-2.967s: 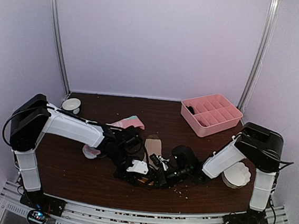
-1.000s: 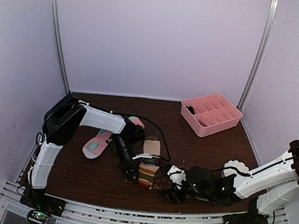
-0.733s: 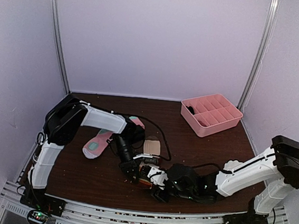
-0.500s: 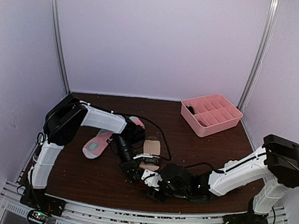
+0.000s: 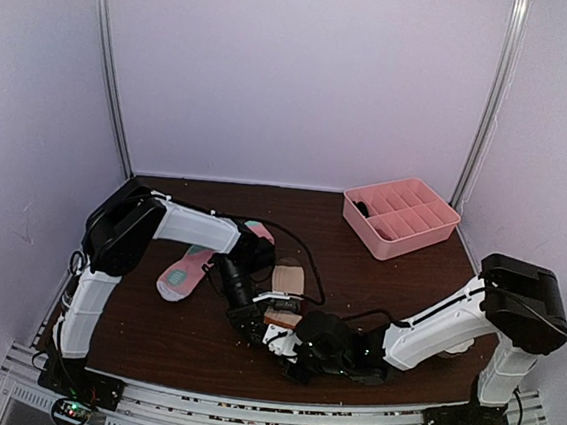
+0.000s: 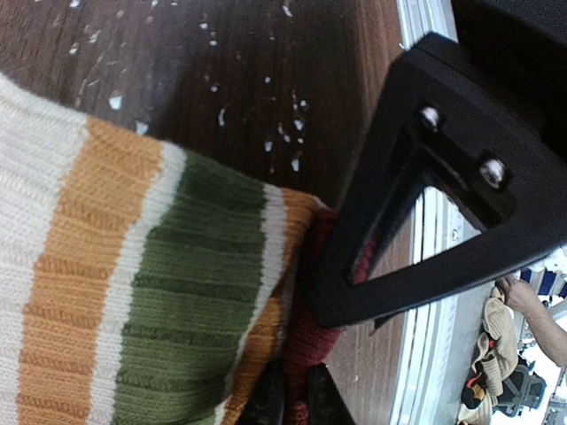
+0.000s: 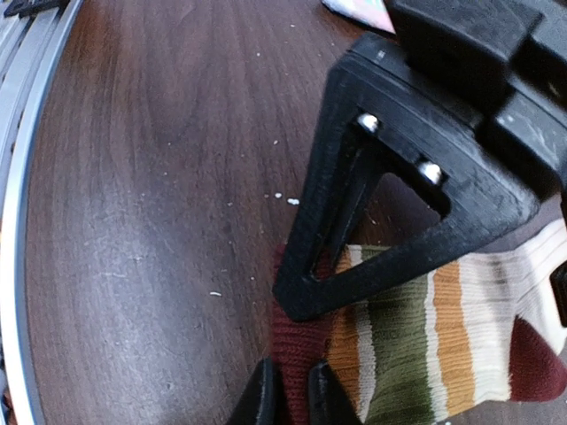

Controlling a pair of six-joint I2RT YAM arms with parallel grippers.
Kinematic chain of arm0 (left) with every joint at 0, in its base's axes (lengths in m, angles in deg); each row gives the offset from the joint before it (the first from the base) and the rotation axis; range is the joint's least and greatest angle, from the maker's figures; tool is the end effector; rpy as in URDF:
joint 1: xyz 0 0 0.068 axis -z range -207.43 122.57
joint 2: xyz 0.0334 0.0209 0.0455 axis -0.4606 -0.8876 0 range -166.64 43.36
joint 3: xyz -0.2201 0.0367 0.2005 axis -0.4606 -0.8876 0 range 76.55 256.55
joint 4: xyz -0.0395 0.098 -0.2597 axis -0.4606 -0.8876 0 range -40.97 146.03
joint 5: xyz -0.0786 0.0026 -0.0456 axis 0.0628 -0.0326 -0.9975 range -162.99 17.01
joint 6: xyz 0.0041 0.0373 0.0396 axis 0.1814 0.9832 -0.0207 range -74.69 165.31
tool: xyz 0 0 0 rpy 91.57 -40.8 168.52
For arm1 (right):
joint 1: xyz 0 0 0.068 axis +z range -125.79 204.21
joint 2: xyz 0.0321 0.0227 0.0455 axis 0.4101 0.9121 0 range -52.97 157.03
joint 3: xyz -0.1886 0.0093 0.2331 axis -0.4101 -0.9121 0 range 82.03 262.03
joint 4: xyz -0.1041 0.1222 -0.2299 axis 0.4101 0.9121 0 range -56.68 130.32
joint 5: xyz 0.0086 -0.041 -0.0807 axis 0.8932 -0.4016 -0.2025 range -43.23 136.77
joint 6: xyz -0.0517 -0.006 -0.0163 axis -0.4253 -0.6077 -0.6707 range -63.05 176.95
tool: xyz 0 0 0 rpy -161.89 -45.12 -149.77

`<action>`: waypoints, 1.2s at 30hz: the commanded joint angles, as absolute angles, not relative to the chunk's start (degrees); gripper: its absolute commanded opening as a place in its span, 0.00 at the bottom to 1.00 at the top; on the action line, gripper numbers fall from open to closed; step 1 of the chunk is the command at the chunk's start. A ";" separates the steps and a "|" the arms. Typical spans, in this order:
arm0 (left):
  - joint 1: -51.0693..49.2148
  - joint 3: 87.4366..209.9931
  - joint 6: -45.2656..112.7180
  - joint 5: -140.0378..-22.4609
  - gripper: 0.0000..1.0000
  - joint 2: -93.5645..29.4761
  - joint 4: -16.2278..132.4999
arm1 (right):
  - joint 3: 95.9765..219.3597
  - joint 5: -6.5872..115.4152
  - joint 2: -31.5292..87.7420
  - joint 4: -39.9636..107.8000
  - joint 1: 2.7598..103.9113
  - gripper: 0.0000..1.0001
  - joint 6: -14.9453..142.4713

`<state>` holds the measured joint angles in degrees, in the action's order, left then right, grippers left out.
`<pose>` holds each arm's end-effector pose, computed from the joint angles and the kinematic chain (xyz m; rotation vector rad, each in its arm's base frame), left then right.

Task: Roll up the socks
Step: Roll the sock at the center of the board.

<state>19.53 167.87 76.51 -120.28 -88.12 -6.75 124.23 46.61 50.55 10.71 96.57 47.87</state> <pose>0.2756 -0.3345 0.1108 -1.5417 -2.1037 1.0894 0.1076 0.3377 0.1244 -1.5084 1.7548 0.5799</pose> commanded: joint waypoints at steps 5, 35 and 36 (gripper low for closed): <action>19.24 165.92 79.60 -111.72 0.25 -88.41 -4.57 | 124.47 48.84 52.10 10.96 95.05 0.06 50.67; 6.73 148.68 66.00 -79.37 0.98 -48.56 28.56 | 124.76 77.18 57.53 18.42 84.45 0.00 74.08; 6.77 147.34 66.14 -80.16 0.98 -46.25 30.49 | 124.34 77.49 57.43 18.18 84.28 0.00 74.77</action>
